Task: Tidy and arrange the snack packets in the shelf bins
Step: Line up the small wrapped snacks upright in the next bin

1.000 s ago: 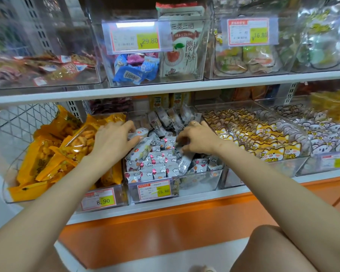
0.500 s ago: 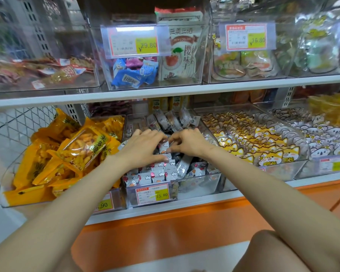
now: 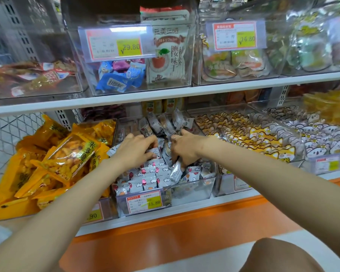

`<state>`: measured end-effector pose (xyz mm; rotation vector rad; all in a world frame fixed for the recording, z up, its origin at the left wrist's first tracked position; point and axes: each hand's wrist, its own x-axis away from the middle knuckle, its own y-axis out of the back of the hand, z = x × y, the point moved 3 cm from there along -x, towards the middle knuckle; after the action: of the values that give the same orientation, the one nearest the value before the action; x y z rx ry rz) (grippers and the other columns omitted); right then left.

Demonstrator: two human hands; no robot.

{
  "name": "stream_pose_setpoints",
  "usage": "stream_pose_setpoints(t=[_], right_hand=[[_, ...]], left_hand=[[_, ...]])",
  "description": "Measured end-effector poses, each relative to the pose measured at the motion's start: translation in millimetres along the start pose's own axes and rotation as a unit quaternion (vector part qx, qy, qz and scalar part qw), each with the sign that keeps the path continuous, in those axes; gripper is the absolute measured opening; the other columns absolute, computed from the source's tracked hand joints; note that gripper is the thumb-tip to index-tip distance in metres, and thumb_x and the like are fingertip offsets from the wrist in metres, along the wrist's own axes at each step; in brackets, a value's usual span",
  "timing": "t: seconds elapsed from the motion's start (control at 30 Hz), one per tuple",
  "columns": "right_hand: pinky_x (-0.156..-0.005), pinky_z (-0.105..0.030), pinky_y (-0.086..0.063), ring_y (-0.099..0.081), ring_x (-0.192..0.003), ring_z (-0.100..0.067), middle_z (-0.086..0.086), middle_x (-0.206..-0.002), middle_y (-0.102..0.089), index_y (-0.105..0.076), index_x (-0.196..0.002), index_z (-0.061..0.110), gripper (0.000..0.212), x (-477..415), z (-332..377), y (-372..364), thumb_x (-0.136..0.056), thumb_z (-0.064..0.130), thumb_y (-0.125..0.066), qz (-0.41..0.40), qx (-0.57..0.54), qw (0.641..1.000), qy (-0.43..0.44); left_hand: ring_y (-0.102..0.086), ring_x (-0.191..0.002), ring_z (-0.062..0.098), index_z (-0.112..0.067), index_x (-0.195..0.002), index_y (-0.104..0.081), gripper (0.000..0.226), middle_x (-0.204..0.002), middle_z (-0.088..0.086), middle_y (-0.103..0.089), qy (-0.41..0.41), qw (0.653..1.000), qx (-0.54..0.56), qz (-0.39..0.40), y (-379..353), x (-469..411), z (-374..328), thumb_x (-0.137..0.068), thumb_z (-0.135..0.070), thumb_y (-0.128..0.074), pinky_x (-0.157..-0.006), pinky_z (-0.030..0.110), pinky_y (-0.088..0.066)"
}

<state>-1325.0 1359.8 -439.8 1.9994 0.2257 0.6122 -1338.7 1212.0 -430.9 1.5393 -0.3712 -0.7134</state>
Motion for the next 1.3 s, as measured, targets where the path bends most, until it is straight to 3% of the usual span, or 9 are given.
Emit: stream_pose_setpoints(t=[0.13,0.33,0.53,0.67,0.73,0.87,1.0,1.13,1.3], right_hand=[[-0.108,-0.043,-0.019,-0.038,-0.127,-0.019,0.002,-0.124,-0.056,-0.062,-0.12,0.02,0.053,-4.4,0.7,4.3,-0.078,0.053,-0.065,-0.012,-0.007,1.0,0.006],[-0.1,-0.033,-0.028,-0.042,-0.12,-0.017,0.003,-0.122,-0.053,-0.06,-0.121,0.028,0.045,27.5,-17.5,18.5,-0.079,0.043,-0.069,-0.176,-0.103,0.979,-0.029],[-0.075,-0.025,-0.034,-0.051,-0.098,-0.017,0.001,-0.102,-0.055,-0.067,-0.113,0.022,0.043,47.4,-37.5,19.6,-0.072,0.03,-0.079,-0.311,-0.344,0.881,-0.095],[-0.096,-0.029,-0.042,-0.052,-0.118,-0.025,-0.011,-0.13,-0.055,-0.048,-0.133,0.011,0.072,48.2,-41.6,8.1,-0.071,0.027,-0.081,-0.311,-0.427,0.836,-0.146],[-0.097,-0.034,-0.042,-0.051,-0.117,-0.028,-0.012,-0.13,-0.054,-0.041,-0.134,0.008,0.077,48.3,-43.6,3.0,-0.072,0.033,-0.079,-0.274,-0.42,0.844,-0.191],[-0.101,-0.037,-0.034,-0.053,-0.113,-0.025,-0.007,-0.119,-0.061,-0.048,-0.125,0.017,0.05,37.4,-24.8,-2.2,-0.084,0.042,-0.064,-0.186,-0.21,0.939,-0.197],[-0.1,-0.035,-0.032,-0.052,-0.113,-0.025,-0.005,-0.114,-0.063,-0.056,-0.118,0.022,0.033,32.0,-21.5,-1.8,-0.087,0.031,-0.062,-0.22,-0.183,0.936,-0.206],[-0.075,-0.026,-0.044,-0.057,-0.092,-0.019,0.0,-0.097,-0.068,-0.065,-0.092,0.026,0.018,52.5,-39.3,5.5,-0.076,0.027,-0.071,-0.287,-0.339,0.863,-0.24],[-0.058,-0.016,-0.04,-0.054,-0.073,-0.014,-0.001,-0.083,-0.06,-0.06,-0.088,0.015,0.026,62.8,-39.6,16.1,-0.073,0.023,-0.079,-0.385,-0.576,0.687,-0.219]], left_hand=[[-0.05,-0.104,0.02,-0.021,-0.112,-0.049,0.024,-0.105,0.002,-0.058,0.005,1.0,0.011,-0.002,1.1,-1.1,1.4,-0.093,-0.034,-0.053,-0.09,0.031,-0.027],[-0.047,-0.114,0.017,-0.022,-0.118,-0.057,0.033,-0.119,-0.004,-0.06,-0.015,0.995,0.094,-0.029,3.2,0.5,0.7,-0.089,-0.04,-0.057,-0.093,0.033,-0.035],[-0.052,-0.106,0.013,-0.02,-0.123,-0.054,0.047,-0.108,-0.004,-0.058,0.019,0.975,0.219,-0.014,2.4,-2.8,-10.0,-0.082,-0.038,-0.068,-0.089,0.03,-0.042],[-0.052,-0.094,0.013,-0.018,-0.112,-0.06,0.033,-0.094,-0.007,-0.057,0.046,0.968,0.214,-0.121,5.1,0.2,-10.5,-0.082,-0.03,-0.07,-0.073,0.026,-0.04],[-0.052,-0.094,0.014,-0.017,-0.111,-0.06,0.033,-0.097,-0.004,-0.061,0.092,0.957,0.191,-0.196,12.6,4.6,-6.9,-0.082,-0.031,-0.069,-0.073,0.029,-0.041],[-0.054,-0.096,0.027,-0.007,-0.111,-0.058,0.037,-0.102,0.011,-0.064,0.216,0.94,0.068,-0.256,26.5,15.6,4.2,-0.087,-0.036,-0.061,-0.081,0.035,-0.04],[-0.053,-0.103,0.033,-0.004,-0.108,-0.053,0.039,-0.102,0.018,-0.063,0.285,0.931,-0.045,-0.222,28.6,24.8,20.6,-0.089,-0.038,-0.055,-0.085,0.039,-0.034],[-0.053,-0.106,0.035,-0.007,-0.109,-0.058,0.036,-0.105,0.019,-0.064,0.304,0.934,-0.053,-0.18,27.5,22.4,38.6,-0.091,-0.037,-0.054,-0.086,0.037,-0.033],[-0.053,-0.107,0.037,-0.005,-0.097,-0.066,0.045,-0.109,0.021,-0.062,0.316,0.939,-0.019,-0.136,27.3,17.2,45.3,-0.094,-0.045,-0.046,-0.089,0.039,-0.037]])
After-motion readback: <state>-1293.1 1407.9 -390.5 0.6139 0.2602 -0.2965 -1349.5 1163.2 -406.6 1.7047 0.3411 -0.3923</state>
